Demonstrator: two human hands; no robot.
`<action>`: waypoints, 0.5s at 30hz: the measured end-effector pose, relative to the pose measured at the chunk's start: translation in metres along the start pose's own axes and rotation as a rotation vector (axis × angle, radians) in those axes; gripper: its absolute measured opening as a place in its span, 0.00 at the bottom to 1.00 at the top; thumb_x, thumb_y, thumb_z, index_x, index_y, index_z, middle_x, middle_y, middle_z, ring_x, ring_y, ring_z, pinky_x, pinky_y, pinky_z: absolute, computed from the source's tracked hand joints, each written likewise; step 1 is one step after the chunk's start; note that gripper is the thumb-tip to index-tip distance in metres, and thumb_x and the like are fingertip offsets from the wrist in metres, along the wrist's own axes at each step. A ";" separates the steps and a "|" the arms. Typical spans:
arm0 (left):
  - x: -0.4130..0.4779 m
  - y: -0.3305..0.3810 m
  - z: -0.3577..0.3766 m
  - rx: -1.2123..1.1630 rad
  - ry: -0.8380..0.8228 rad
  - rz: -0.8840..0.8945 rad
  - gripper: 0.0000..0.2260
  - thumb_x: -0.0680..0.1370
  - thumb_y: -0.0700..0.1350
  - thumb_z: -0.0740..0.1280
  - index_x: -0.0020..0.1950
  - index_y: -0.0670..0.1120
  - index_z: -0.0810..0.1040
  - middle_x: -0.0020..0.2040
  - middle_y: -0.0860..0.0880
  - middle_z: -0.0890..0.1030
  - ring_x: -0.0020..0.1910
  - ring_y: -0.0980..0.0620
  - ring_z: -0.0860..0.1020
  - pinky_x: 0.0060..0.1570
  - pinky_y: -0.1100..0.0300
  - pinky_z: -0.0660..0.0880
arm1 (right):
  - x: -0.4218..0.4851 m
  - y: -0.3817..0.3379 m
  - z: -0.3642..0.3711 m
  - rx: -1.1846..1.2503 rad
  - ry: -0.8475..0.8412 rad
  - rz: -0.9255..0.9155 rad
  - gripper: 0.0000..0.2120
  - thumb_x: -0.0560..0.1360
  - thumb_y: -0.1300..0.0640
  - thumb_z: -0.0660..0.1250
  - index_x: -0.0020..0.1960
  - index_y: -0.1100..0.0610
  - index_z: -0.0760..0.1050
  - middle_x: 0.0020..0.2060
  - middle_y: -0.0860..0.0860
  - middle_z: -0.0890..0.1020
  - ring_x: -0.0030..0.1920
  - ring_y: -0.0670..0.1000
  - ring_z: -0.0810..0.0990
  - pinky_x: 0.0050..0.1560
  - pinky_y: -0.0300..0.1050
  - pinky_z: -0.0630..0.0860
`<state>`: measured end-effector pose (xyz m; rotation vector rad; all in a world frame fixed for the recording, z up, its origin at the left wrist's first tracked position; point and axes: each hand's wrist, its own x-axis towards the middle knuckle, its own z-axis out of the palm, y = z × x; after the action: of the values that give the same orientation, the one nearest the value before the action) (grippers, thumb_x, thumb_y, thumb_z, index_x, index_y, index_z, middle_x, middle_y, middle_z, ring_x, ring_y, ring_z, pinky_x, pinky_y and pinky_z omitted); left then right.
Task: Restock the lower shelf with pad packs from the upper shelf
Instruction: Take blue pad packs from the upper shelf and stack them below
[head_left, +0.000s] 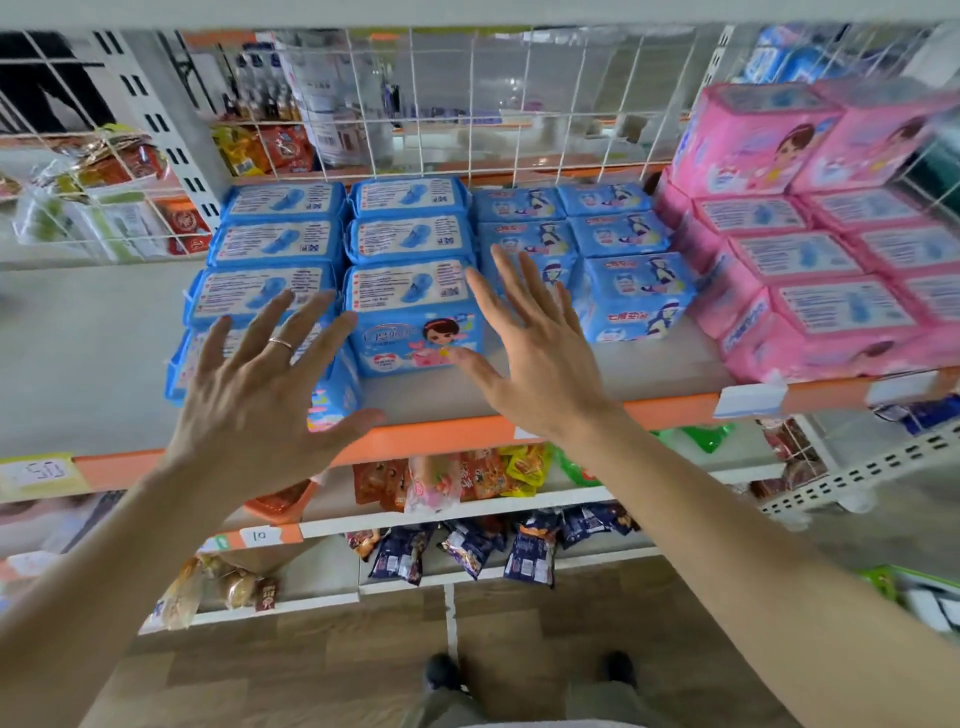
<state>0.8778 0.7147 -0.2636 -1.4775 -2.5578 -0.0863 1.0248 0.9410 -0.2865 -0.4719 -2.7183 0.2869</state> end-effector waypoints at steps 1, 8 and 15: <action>0.001 0.010 -0.003 -0.011 0.009 0.006 0.43 0.73 0.77 0.45 0.79 0.52 0.62 0.80 0.49 0.62 0.79 0.43 0.61 0.73 0.34 0.59 | -0.008 0.006 -0.007 0.006 0.002 0.009 0.36 0.79 0.32 0.49 0.81 0.47 0.48 0.81 0.50 0.46 0.81 0.53 0.42 0.79 0.58 0.44; 0.023 0.112 -0.015 -0.041 0.037 0.075 0.42 0.73 0.76 0.47 0.79 0.50 0.64 0.80 0.48 0.61 0.79 0.42 0.59 0.73 0.32 0.57 | -0.073 0.074 -0.067 0.018 0.132 0.049 0.36 0.79 0.34 0.53 0.81 0.49 0.53 0.81 0.50 0.50 0.81 0.54 0.47 0.78 0.62 0.51; 0.065 0.249 -0.007 -0.015 0.016 0.196 0.42 0.73 0.77 0.48 0.80 0.54 0.59 0.82 0.49 0.56 0.80 0.41 0.55 0.72 0.30 0.56 | -0.141 0.183 -0.125 -0.034 0.180 0.153 0.35 0.79 0.35 0.54 0.81 0.50 0.54 0.81 0.50 0.51 0.81 0.53 0.46 0.78 0.63 0.51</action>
<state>1.0625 0.8942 -0.2552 -1.7166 -2.3895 -0.0897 1.2492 1.0757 -0.2647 -0.6831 -2.5200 0.2265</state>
